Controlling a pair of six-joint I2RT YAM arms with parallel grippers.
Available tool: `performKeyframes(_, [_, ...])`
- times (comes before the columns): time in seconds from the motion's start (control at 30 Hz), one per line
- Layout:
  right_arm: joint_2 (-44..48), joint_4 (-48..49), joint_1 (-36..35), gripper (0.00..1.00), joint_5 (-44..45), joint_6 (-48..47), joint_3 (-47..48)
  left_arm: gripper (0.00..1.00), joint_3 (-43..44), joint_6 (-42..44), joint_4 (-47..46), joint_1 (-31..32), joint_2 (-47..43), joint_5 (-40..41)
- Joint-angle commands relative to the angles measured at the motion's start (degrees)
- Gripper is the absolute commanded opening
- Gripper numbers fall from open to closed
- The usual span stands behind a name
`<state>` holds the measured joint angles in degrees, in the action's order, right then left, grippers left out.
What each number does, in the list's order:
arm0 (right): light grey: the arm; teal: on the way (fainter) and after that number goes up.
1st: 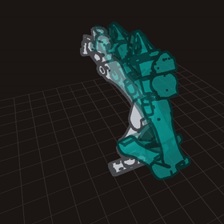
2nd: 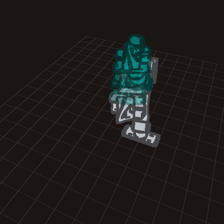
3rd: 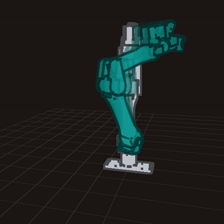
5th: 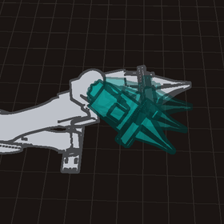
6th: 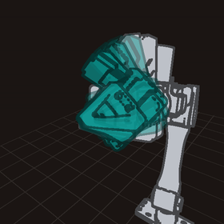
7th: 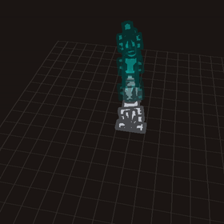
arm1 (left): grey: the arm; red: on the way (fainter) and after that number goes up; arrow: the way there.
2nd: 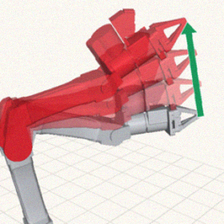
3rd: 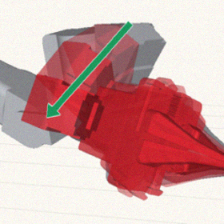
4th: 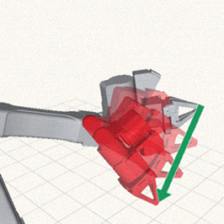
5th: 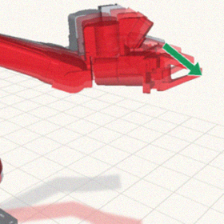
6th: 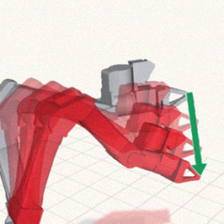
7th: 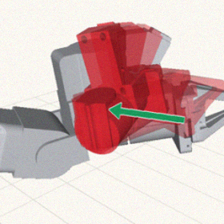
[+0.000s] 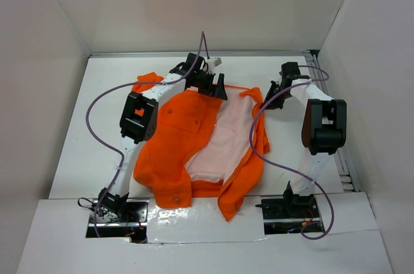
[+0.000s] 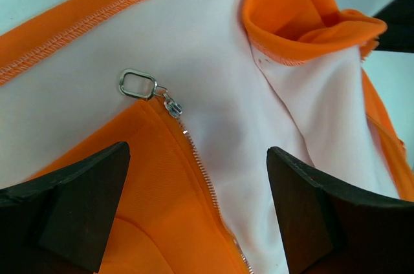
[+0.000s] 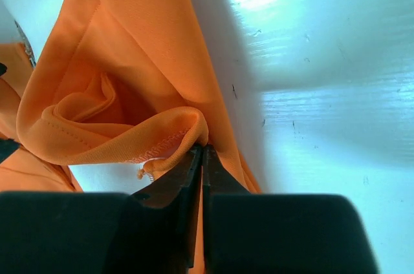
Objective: Zip up the jacket
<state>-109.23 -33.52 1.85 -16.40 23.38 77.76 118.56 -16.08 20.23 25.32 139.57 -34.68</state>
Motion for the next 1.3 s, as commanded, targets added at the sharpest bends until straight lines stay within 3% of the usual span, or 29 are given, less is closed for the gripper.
performKeyframes(0.0, [2.96,-0.94,0.17,0.11,0.41,1.06,0.74,0.99,3.17,1.23,0.51,0.87,0.44,6.63])
performKeyframes(0.13, [6.04,0.73,-0.44,0.13,-1.52,0.8,-2.6,0.95,5.62,-3.34,2.97,1.31,1.58,13.04])
performKeyframes(0.23, [7.45,1.44,-1.58,0.09,-4.34,0.09,-3.58,0.92,7.11,-5.71,2.89,2.36,2.11,19.28])
performKeyframes(0.47, [8.33,1.09,-4.57,0.09,-3.29,1.14,-2.26,0.86,13.88,-6.6,4.9,3.42,7.29,22.45])
performKeyframes(0.63, [8.86,0.73,-4.75,0.08,-2.06,1.5,-2.35,0.72,14.15,-5.37,7.09,3.77,8.53,25.36])
performKeyframes(0.97, [7.19,0.82,-4.92,0.08,-0.12,1.41,-1.38,0.75,11.34,0.95,9.56,6.84,8.88,28.6])
performKeyframes(1.13, [7.19,0.73,-5.1,0.08,2.16,1.5,-1.11,0.56,10.9,0.96,11.67,7.37,9.41,34.31])
performKeyframes(1.27, [6.84,0.91,-5.1,0.08,2.6,1.41,-1.2,0.38,10.99,1.49,11.5,7.46,9.41,34.33])
